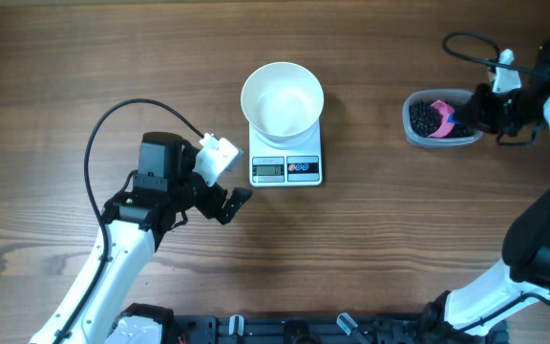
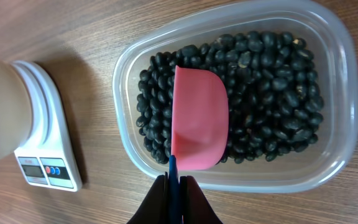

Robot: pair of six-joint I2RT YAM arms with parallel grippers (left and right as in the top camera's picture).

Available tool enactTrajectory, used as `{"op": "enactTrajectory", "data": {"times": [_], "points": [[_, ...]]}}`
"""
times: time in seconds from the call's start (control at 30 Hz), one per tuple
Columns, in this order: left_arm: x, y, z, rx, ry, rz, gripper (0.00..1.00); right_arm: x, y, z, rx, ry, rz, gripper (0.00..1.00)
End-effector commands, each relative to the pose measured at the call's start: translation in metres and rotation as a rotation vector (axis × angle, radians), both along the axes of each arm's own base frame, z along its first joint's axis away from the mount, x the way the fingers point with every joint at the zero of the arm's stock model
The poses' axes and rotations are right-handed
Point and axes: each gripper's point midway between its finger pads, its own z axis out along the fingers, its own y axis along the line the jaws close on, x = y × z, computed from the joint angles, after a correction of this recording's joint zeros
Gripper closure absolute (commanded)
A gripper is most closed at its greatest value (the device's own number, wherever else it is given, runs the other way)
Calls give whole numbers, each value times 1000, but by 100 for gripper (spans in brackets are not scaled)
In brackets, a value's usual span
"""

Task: Scoop item into bowl and weigh 150g on scale
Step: 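Dip the pink scoop into the black beans with the right gripper, then carry the filled scoop over the white bowl with the right gripper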

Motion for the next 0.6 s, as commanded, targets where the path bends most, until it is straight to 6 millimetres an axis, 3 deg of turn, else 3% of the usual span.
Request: {"op": "enactTrajectory", "data": {"times": [0.0,0.37,0.57], "points": [[-2,-1,-1,-14,10,-1,0,-4,-3,-2,91,-3,-22,96],[-2,-1,-1,-14,10,-1,0,-8,-25,24,291,-129,-77,96],[-2,-1,-1,-14,10,-1,0,-7,-12,41,402,-191,-44,96]]}}
